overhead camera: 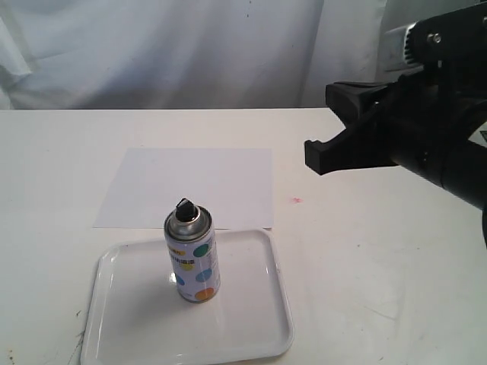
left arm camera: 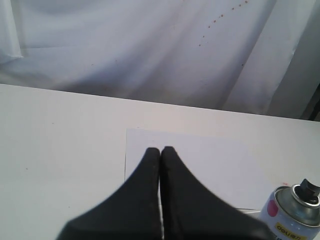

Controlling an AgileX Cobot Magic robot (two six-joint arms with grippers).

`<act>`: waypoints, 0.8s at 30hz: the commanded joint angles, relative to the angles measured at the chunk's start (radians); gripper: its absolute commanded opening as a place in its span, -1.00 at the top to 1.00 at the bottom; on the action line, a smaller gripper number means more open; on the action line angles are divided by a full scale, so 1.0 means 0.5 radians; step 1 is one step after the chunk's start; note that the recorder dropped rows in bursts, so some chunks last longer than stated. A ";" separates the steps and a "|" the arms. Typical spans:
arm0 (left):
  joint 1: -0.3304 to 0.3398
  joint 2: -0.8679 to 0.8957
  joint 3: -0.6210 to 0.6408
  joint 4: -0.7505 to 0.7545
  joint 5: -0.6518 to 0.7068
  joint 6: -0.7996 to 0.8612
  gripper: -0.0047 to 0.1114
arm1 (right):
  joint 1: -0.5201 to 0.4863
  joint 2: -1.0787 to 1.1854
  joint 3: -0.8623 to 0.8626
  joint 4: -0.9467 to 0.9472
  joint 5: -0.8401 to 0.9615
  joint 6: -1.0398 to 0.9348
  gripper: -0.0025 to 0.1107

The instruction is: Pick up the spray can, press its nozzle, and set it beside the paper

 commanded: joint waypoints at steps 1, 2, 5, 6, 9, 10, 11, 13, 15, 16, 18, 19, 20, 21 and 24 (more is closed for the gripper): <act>-0.010 -0.011 0.007 -0.008 -0.001 0.001 0.92 | 0.000 -0.012 0.006 -0.023 -0.012 -0.073 0.96; -0.010 -0.011 0.007 -0.008 -0.001 0.001 0.92 | 0.000 -0.012 0.006 -0.019 -0.029 -0.073 0.96; -0.010 -0.011 0.007 -0.008 -0.001 0.001 0.92 | 0.000 -0.012 0.006 0.091 -0.083 -0.073 0.96; -0.010 -0.011 0.007 -0.008 -0.001 0.001 0.92 | 0.000 -0.020 0.006 0.128 -0.083 -0.073 0.96; -0.010 -0.011 0.007 -0.008 -0.001 0.001 0.92 | 0.000 -0.050 0.006 0.174 -0.074 -0.069 0.96; -0.010 -0.011 0.007 -0.008 -0.001 0.001 0.92 | 0.000 -0.065 0.006 0.187 -0.064 -0.069 0.96; -0.010 -0.011 0.007 -0.008 -0.001 0.001 0.92 | 0.000 -0.078 0.006 0.209 -0.061 -0.069 0.96; -0.010 -0.011 0.007 -0.008 -0.001 0.001 0.92 | -0.024 -0.147 0.006 0.252 -0.045 -0.057 0.96; -0.010 -0.011 0.007 -0.008 -0.001 0.001 0.92 | -0.084 -0.220 0.006 0.257 0.027 -0.053 0.96; -0.010 -0.011 0.007 -0.008 -0.001 0.001 0.92 | -0.123 -0.263 0.006 0.257 0.091 -0.049 0.96; -0.010 -0.011 0.007 -0.008 -0.001 0.001 0.92 | -0.315 -0.379 0.006 0.257 0.411 -0.041 0.96; -0.010 -0.011 0.007 -0.008 -0.001 0.001 0.92 | -0.413 -0.436 0.006 0.257 0.570 -0.045 0.96; -0.010 -0.011 0.007 -0.008 -0.001 0.001 0.92 | -0.479 -0.477 0.006 0.257 0.665 -0.045 0.96; -0.010 -0.011 0.007 -0.008 -0.001 0.001 0.92 | -0.561 -0.518 0.016 0.248 0.754 -0.049 0.96; -0.010 -0.011 0.007 -0.008 -0.001 0.001 0.92 | -0.785 -0.710 0.113 0.248 0.806 -0.049 0.96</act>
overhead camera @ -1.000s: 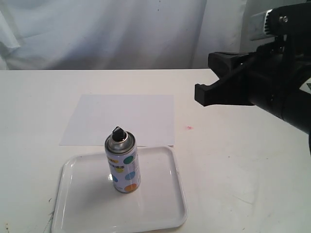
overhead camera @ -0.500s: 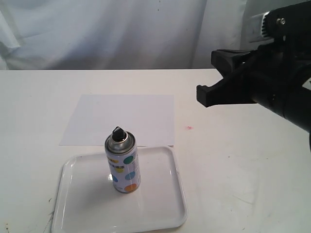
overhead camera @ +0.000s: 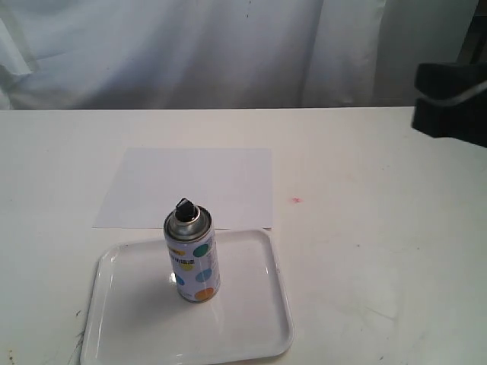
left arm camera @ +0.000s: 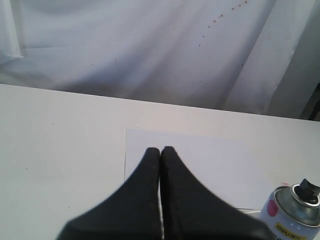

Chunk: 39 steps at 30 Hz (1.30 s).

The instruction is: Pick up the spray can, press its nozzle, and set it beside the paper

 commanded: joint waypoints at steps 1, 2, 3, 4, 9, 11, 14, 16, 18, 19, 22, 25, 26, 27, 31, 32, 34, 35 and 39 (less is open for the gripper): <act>-0.010 -0.011 0.007 -0.008 -0.001 -0.003 0.92 | -0.319 -0.280 0.146 -0.015 0.161 -0.007 0.96; -0.010 -0.011 0.007 -0.008 -0.001 -0.003 0.92 | -0.376 -0.355 0.188 -0.015 0.161 -0.007 0.96; -0.010 -0.011 0.007 -0.008 -0.001 -0.003 0.92 | -0.444 -0.433 0.242 -0.015 0.161 -0.007 0.96; -0.010 -0.011 0.007 -0.008 -0.001 -0.003 0.92 | -0.556 -0.570 0.347 -0.015 0.161 -0.007 0.96; -0.010 -0.011 0.007 -0.008 -0.001 -0.003 0.92 | -0.760 -1.107 0.769 -0.023 0.145 -0.018 0.96; -0.010 -0.011 0.007 -0.008 -0.001 -0.003 0.92 | -0.760 -1.270 0.853 -0.023 0.127 -0.021 0.96; -0.010 -0.011 0.007 -0.008 -0.001 -0.003 0.92 | -0.760 -1.380 0.869 -0.023 0.104 -0.044 0.96; -0.010 -0.011 0.007 -0.008 -0.001 -0.003 0.92 | -0.760 -1.397 0.869 -0.005 0.097 -0.041 0.96; -0.010 -0.011 0.007 -0.008 -0.001 -0.003 0.92 | -0.757 -1.397 0.869 -0.005 0.108 -0.037 0.96; -0.010 -0.011 0.007 -0.008 -0.001 -0.003 0.92 | -0.757 -1.397 0.869 -0.016 0.133 -0.037 0.96; -0.010 -0.011 0.007 -0.008 -0.001 -0.003 0.92 | -0.757 -1.513 0.932 -0.593 0.179 0.557 0.96; -0.010 -0.011 0.007 -0.008 -0.001 -0.003 0.92 | -0.757 -1.679 1.072 -1.137 0.179 1.172 0.96; -0.010 -0.011 0.007 -0.008 -0.001 -0.003 0.92 | -0.757 -1.745 1.118 -1.180 0.179 1.205 0.96; -0.010 -0.011 0.007 -0.008 -0.001 -0.003 0.92 | -0.757 -1.775 1.139 -1.189 0.179 1.205 0.96; -0.010 -0.011 0.007 -0.008 -0.001 -0.003 0.92 | -0.757 -1.836 1.228 -1.231 0.183 1.195 0.96; -0.010 -0.011 0.007 -0.008 -0.001 -0.003 0.92 | -0.757 -1.836 1.243 -1.231 0.188 1.188 0.96; -0.010 -0.011 0.007 -0.008 -0.001 -0.003 0.92 | -0.757 -1.836 1.254 -1.231 0.188 1.179 0.96; -0.010 -0.011 0.007 -0.008 -0.001 -0.003 0.92 | -0.757 -1.836 1.254 -1.231 0.188 1.183 0.96; -0.010 -0.011 0.007 -0.008 -0.001 -0.003 0.92 | -0.757 -1.836 1.254 -1.225 0.240 1.205 0.96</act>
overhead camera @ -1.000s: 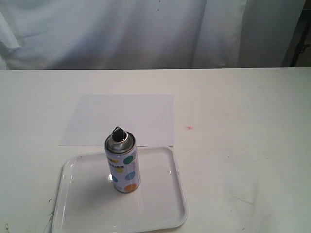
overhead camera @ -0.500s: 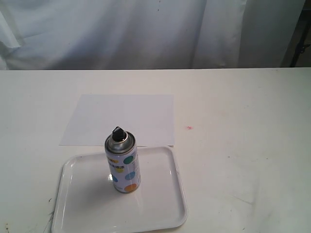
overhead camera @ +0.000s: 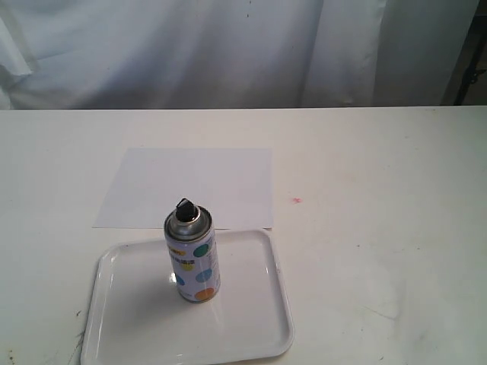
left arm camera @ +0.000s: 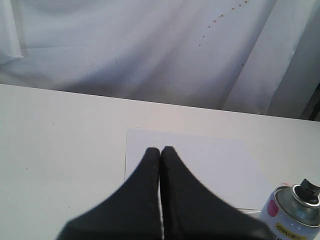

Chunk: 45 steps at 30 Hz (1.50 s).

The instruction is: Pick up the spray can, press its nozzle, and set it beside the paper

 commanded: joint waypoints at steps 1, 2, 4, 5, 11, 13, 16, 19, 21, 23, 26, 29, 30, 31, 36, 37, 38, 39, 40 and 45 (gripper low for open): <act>-0.010 -0.011 0.007 -0.008 -0.001 -0.003 0.92 | -0.013 -0.010 0.006 -0.030 0.048 0.018 0.96; -0.010 -0.011 0.007 -0.008 -0.001 -0.003 0.92 | -0.019 -0.010 0.006 -0.033 0.048 0.018 0.96; -0.010 -0.011 0.007 -0.008 -0.001 -0.003 0.92 | -0.049 -0.010 0.006 -0.039 0.052 0.018 0.96; -0.010 -0.011 0.007 -0.008 -0.001 -0.003 0.92 | -0.066 -0.010 0.006 -0.039 0.064 0.004 0.96; -0.010 -0.011 0.007 -0.008 -0.001 -0.003 0.92 | -0.153 -0.010 0.006 -0.062 0.199 -0.011 0.96; -0.010 -0.011 0.007 -0.008 -0.001 -0.003 0.92 | -0.158 -0.010 0.006 -0.069 0.242 -0.028 0.96; -0.010 -0.011 0.007 -0.008 -0.001 -0.003 0.92 | -0.158 -0.010 0.006 -0.069 0.320 -0.066 0.96; -0.010 -0.011 0.007 -0.008 -0.001 -0.003 0.92 | -0.158 -0.010 0.006 -0.069 0.407 -0.093 0.96; -0.010 -0.011 0.007 -0.008 -0.001 -0.003 0.92 | -0.158 -0.010 0.006 -0.069 0.441 -0.111 0.96; -0.010 -0.011 0.007 -0.008 -0.001 -0.003 0.92 | -0.158 -0.010 0.006 -0.069 0.441 -0.120 0.96; -0.010 -0.011 0.007 -0.008 -0.001 -0.003 0.92 | -0.158 -0.010 0.006 -0.069 0.466 -0.146 0.96; -0.010 -0.011 0.007 -0.008 -0.001 -0.003 0.92 | -0.158 -0.010 0.006 -0.069 0.471 -0.146 0.96; -0.010 -0.011 0.007 -0.008 -0.001 -0.003 0.92 | -0.158 -0.010 0.006 -0.069 0.471 -0.146 0.96; -0.010 -0.011 0.007 -0.008 -0.001 -0.003 0.92 | -0.158 -0.010 0.006 -0.069 0.471 -0.146 0.96; -0.010 -0.011 0.007 -0.008 -0.001 -0.003 0.92 | -0.158 -0.010 0.006 -0.069 0.466 -0.146 0.96; -0.010 -0.011 0.007 -0.008 -0.001 -0.003 0.92 | -0.158 -0.010 0.006 -0.061 0.466 -0.146 0.96; -0.010 -0.011 0.007 -0.008 -0.001 -0.003 0.92 | -0.158 -0.010 0.006 -0.061 0.466 -0.146 0.96; -0.010 -0.011 0.007 -0.008 -0.001 -0.003 0.92 | -0.158 -0.010 0.006 -0.061 0.466 -0.146 0.96; -0.010 -0.011 0.007 -0.008 -0.001 -0.003 0.92 | -0.158 -0.010 0.006 -0.060 0.466 -0.143 0.96; -0.010 -0.011 0.007 -0.008 -0.001 -0.003 0.92 | -0.158 -0.010 0.006 -0.060 0.466 -0.143 0.96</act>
